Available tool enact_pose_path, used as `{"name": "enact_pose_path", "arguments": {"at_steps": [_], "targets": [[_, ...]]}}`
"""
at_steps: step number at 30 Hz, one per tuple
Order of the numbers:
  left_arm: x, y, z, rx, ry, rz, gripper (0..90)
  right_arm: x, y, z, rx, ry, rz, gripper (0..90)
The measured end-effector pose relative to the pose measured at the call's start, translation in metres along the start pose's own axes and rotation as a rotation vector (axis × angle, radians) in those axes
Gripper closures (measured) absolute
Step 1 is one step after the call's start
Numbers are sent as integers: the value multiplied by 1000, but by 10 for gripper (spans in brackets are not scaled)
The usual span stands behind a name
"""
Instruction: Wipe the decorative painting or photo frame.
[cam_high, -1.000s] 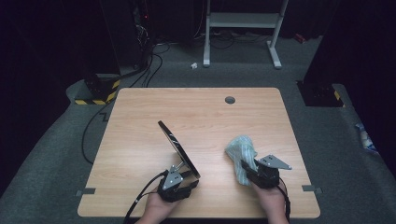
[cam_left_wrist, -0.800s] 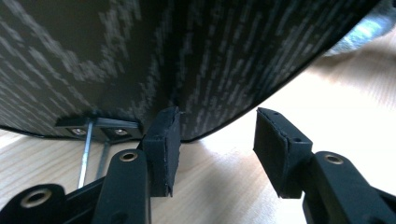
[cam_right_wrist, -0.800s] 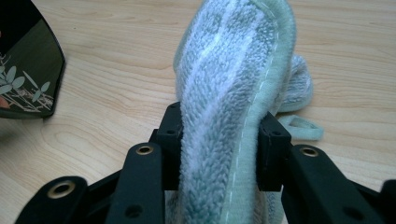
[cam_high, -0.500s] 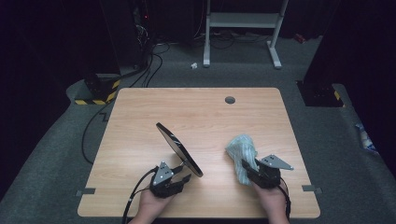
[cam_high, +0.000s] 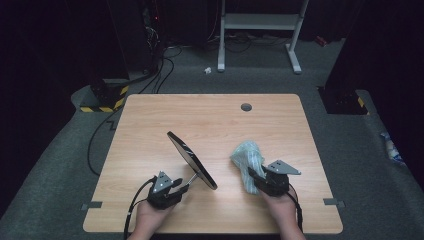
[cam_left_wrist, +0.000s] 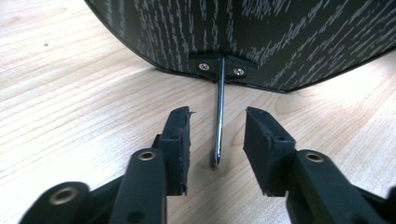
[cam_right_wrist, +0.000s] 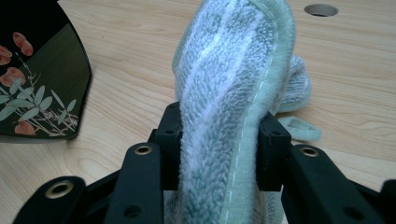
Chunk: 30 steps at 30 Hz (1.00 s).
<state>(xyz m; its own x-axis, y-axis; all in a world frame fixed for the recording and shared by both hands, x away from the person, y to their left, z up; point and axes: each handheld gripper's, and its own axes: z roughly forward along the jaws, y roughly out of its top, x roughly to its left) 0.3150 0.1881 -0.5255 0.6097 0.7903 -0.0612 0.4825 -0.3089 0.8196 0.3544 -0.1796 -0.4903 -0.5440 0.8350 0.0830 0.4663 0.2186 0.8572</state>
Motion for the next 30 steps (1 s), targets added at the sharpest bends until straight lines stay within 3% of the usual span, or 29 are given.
{"name": "enact_pose_path", "arguments": {"at_steps": [6,14,16,25,30], "targets": [[0,3,8,45,-5,16,708,2,0,1,2,3,-11,610],[-2,7,17,89,-7,19,862,10,6,-12,-40,26,-25,618],[-1,9,19,89,-17,10,871,13,8,-16,-52,25,-38,620],[-2,18,33,85,14,10,882,33,28,-33,-125,52,-87,628],[-1,21,36,85,17,8,882,45,49,-47,-206,81,-98,634]]}}
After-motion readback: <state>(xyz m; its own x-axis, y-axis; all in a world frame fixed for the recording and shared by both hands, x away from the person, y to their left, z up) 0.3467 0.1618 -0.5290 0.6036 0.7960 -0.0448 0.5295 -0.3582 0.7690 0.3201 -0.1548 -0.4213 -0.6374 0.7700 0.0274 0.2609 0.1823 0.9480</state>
